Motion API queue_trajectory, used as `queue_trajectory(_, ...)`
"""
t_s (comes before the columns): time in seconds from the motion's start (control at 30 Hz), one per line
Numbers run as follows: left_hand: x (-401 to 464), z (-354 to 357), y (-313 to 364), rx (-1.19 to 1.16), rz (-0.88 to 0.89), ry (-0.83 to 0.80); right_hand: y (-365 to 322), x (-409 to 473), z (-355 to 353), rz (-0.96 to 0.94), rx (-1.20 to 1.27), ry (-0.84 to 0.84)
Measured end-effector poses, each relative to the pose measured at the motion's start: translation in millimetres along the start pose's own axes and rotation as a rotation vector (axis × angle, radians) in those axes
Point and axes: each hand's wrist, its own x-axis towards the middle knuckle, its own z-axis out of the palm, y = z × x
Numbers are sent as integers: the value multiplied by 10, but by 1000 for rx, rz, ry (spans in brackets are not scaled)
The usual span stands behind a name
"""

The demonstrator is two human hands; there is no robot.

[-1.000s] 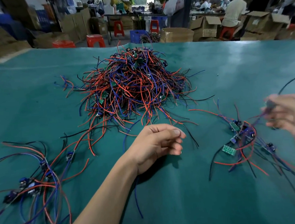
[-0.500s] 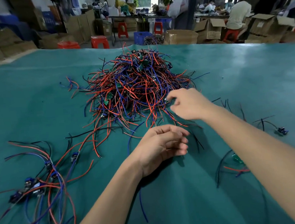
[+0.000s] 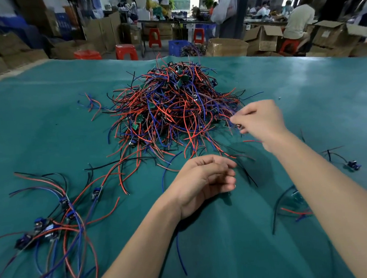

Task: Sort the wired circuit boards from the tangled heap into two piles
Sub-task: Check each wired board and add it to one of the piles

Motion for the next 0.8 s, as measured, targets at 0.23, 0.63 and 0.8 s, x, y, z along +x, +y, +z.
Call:
queue_trajectory(0.23,16,5,4,-72,-15,43,71,-434,-543,245,657,100)
queue_trajectory(0.63,46,14,-13,-118,-19,168,139,-1134,-82,120,779,-262)
queue_trajectory(0.8,12,-19,12,-34,-51,75,139,-1148,-64,43,717,-358)
